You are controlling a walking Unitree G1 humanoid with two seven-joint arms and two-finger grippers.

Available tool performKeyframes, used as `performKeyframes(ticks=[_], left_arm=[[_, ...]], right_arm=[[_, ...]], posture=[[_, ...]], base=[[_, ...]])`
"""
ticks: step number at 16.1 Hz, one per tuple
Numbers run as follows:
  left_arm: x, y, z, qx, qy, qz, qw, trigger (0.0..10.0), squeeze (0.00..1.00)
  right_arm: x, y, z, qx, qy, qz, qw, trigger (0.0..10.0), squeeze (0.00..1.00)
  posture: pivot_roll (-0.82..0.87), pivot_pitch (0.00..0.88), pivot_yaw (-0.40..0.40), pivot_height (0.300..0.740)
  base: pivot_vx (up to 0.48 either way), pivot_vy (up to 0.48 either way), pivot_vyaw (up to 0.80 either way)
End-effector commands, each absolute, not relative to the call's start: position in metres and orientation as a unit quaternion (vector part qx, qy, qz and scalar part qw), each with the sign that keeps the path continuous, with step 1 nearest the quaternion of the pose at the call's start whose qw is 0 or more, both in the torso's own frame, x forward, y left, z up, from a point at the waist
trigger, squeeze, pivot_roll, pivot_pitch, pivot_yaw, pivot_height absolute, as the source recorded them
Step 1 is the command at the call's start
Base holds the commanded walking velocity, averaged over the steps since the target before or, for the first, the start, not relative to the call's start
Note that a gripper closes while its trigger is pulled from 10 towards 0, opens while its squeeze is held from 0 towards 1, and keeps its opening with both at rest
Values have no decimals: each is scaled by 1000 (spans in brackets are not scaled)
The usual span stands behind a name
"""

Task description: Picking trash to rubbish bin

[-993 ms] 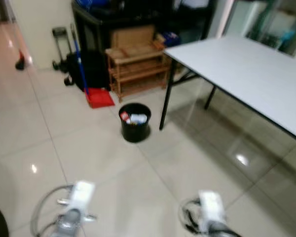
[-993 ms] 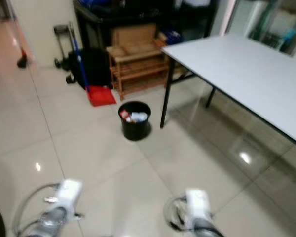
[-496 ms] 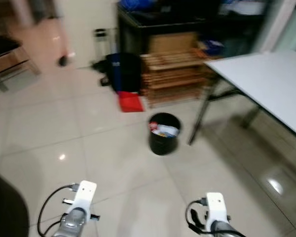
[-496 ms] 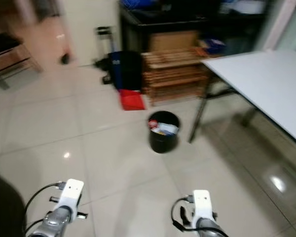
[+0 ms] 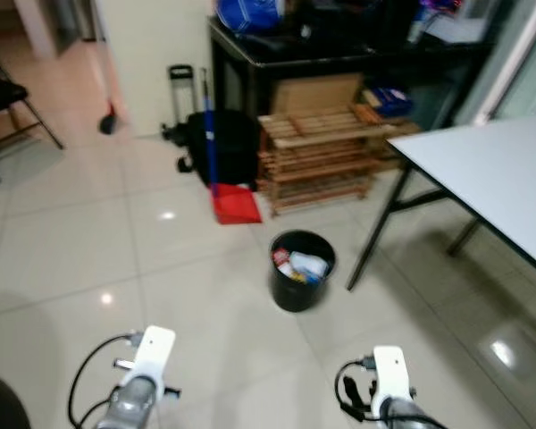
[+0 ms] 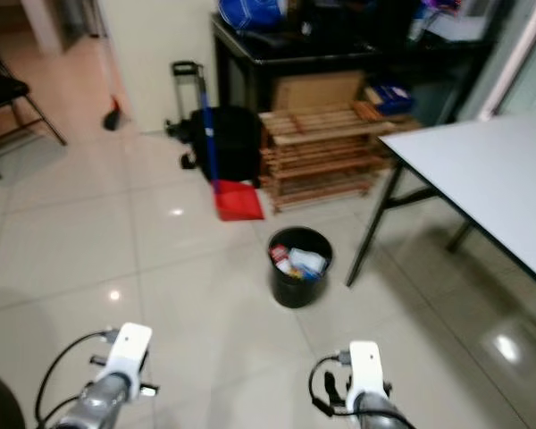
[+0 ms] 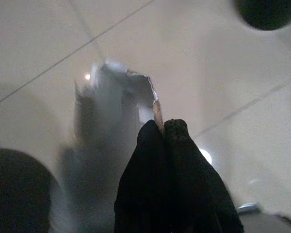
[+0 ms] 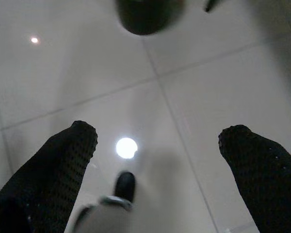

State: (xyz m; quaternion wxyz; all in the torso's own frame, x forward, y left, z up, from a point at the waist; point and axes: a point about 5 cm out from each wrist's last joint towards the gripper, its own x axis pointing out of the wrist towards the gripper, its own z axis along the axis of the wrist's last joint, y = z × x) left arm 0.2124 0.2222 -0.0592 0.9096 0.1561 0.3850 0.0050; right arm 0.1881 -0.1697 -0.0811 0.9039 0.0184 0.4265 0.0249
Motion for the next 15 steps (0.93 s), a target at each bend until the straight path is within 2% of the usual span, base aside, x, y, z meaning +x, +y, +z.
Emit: performKeyframes(ticks=[1, 12, 15], left_arm=[[208, 227, -61, 158, 394, 10, 906, 10000, 0], [207, 226, -62, 160, 396, 4, 904, 10000, 0], [208, 225, -62, 160, 395, 3, 905, 10000, 0]], right_arm=[[189, -164, -81, 21, 426, 32, 904, 10000, 0], [191, -165, -80, 29, 424, 27, 905, 10000, 0], [189, -165, -81, 31, 432, 28, 901, 10000, 0]], posture=[[5, 20, -33, 740], [8, 0, -29, 740], [8, 0, -29, 740]], base=[[480, 0, 0], [480, 0, 0], [480, 0, -713]])
